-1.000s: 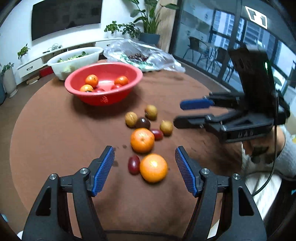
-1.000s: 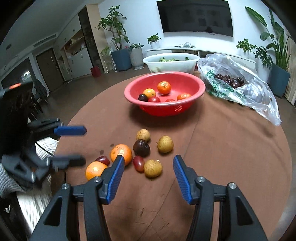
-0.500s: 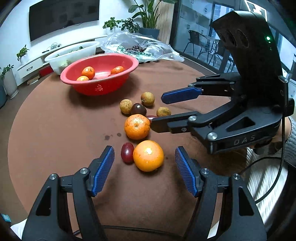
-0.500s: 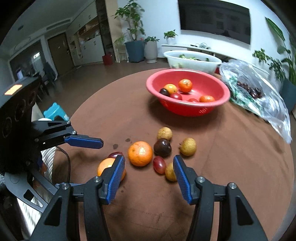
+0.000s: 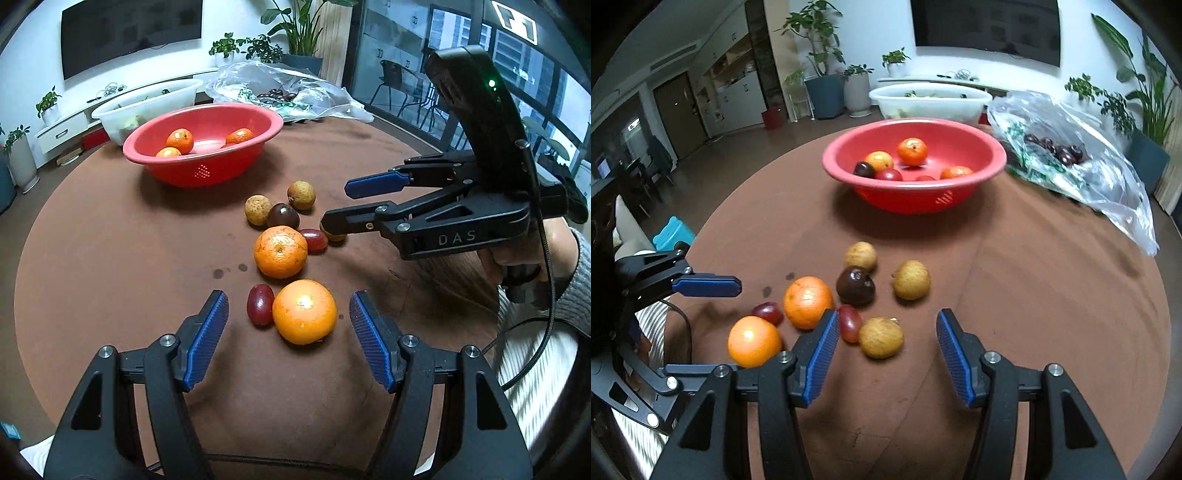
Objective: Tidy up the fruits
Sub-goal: 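Move both open tools back toward the remaining fruits, then grasp an orange with the left tool while the right tool grasps a yellow-brown fruit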
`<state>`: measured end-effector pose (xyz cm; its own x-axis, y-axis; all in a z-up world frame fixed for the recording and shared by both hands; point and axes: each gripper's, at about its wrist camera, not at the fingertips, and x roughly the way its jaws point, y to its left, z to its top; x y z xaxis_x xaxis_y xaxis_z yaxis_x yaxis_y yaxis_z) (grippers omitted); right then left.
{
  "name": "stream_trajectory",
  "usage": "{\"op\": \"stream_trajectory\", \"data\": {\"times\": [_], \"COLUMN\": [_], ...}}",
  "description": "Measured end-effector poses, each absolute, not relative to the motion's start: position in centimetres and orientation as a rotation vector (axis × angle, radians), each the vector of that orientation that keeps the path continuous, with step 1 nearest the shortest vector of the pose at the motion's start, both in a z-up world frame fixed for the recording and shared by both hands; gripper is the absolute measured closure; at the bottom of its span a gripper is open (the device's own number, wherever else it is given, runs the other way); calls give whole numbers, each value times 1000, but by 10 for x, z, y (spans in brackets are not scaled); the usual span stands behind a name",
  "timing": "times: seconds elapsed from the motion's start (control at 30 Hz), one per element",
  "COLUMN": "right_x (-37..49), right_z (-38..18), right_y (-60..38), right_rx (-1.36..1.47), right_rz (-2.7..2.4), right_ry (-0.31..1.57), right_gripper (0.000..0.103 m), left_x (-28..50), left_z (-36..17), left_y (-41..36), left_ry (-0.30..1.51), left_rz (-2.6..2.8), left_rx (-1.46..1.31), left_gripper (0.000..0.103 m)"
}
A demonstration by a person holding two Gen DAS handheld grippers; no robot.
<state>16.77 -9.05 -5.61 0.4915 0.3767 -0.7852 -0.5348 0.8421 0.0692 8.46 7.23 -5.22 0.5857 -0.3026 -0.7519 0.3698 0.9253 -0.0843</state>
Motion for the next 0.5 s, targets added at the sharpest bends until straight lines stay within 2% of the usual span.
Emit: {"op": "stream_trajectory", "data": {"times": [0.17,0.37,0.43,0.5], "right_x": [171,174,173,172], "right_z": [-67,-69,-68,-68], "right_y": [-89,-93,-92,-91], "right_rx": [-191,-152,-155,-161], "right_rz": [545,562,571,576], "right_ry": [935,946,945,946], "right_gripper": [46,61,71,72], "left_x": [88,100,107,116], "left_z": [-53,-53,-52,-51], "left_y": [73,67,64,61], "left_ry": [864,862,860,861], "left_rz": [-390,-394,-401,-414], "left_rx": [80,99,100,102], "left_gripper": [37,37,37,37]}}
